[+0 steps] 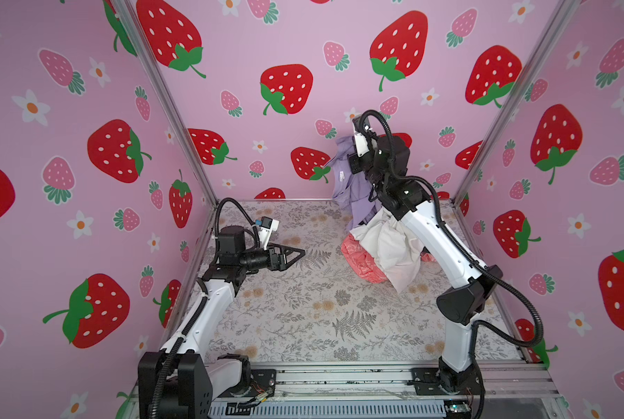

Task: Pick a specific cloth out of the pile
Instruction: 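Raise the lavender shirt higher, pulling it free of the white cloth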

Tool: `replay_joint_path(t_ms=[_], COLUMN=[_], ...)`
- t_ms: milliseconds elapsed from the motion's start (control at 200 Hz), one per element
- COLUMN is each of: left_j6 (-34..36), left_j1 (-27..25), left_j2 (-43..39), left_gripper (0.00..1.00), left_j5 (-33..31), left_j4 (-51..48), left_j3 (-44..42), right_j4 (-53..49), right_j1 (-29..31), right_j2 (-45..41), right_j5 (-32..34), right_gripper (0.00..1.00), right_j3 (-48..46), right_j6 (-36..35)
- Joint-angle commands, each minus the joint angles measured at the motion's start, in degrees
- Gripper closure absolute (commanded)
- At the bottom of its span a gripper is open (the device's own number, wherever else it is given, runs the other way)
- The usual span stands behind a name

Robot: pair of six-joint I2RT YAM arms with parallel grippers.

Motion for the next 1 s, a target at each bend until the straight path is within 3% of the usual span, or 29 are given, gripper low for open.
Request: replay_joint_path(t_ms=[0, 996], left_j6=[1.0, 1.14], left_j1=[-0.26, -0.32], left_j2=[0.25, -0.68], left_gripper=[0.01, 0.01], left_j5=[1.17, 1.23], left_j4=[0.84, 1.33], left_j3=[0.0, -0.61], right_j4=[7.78, 20.97], right_j1=[0.02, -0.05], right_j2=[-3.26, -9.13], right_j5=[0.77, -0.81], right_gripper=[1.0, 1.0], right_j3=[2.71, -2.49], right_j6=[-0.73, 1.79])
